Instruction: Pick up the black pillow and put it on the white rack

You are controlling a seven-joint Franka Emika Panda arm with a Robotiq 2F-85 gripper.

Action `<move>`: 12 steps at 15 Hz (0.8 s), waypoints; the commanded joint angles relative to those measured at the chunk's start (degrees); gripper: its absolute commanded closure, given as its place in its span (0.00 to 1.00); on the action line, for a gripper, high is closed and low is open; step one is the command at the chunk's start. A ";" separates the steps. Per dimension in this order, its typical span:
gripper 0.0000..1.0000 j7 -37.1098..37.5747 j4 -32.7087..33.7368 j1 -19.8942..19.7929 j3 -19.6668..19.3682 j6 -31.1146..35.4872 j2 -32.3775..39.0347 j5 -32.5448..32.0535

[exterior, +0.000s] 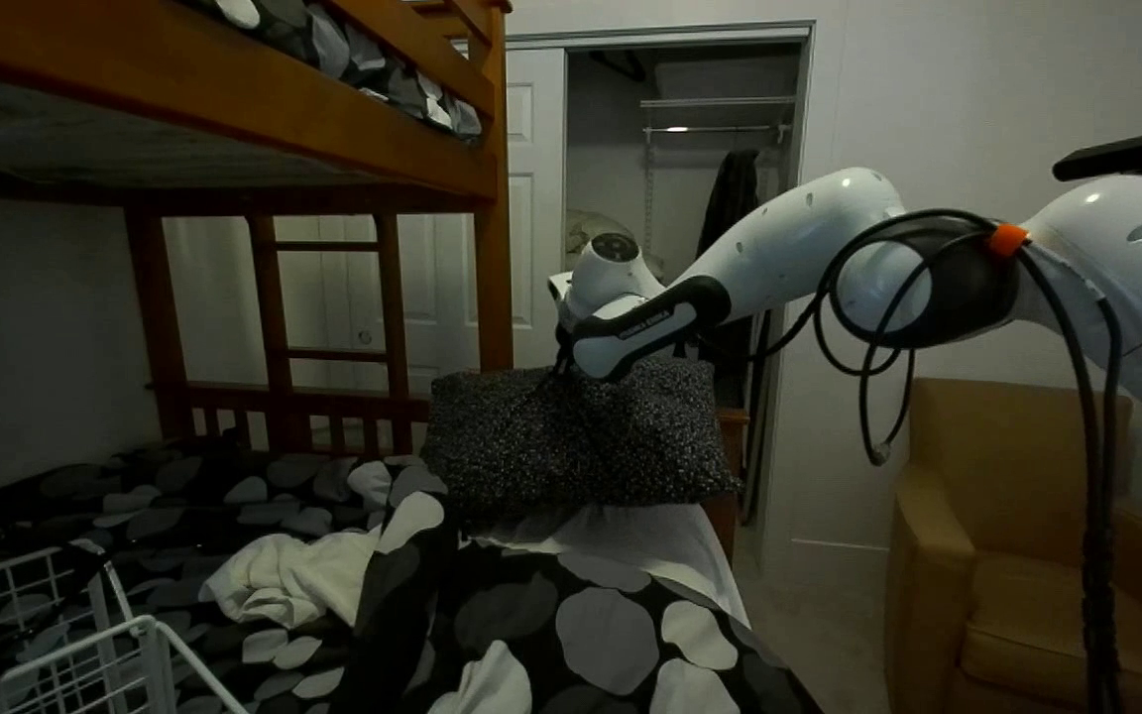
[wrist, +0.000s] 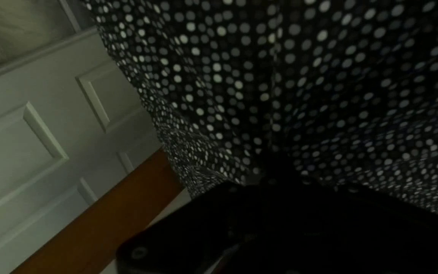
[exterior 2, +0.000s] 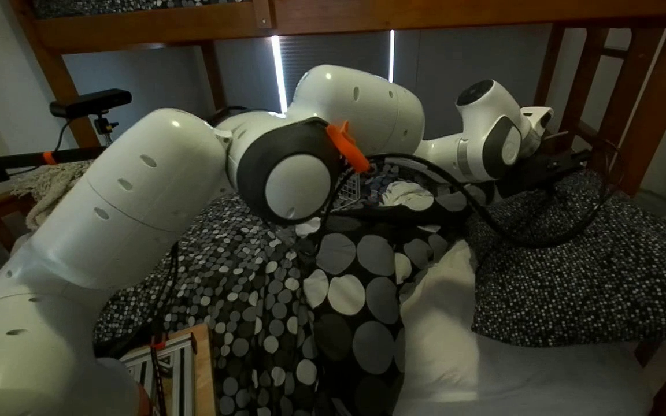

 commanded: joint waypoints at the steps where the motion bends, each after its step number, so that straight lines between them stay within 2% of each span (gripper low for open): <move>1: 0.99 -0.16 -13.62 -0.44 -0.51 6.98 -11.61 -1.69; 4: 0.99 9.21 -20.33 2.98 -7.87 13.54 -17.51 -5.30; 7: 0.99 18.34 -24.79 7.76 -16.74 17.12 -22.70 -9.65; 10: 0.99 22.06 -27.82 12.46 -23.14 16.15 -28.40 -15.34; 12: 0.99 23.27 -29.72 15.42 -25.65 15.25 -32.54 -19.60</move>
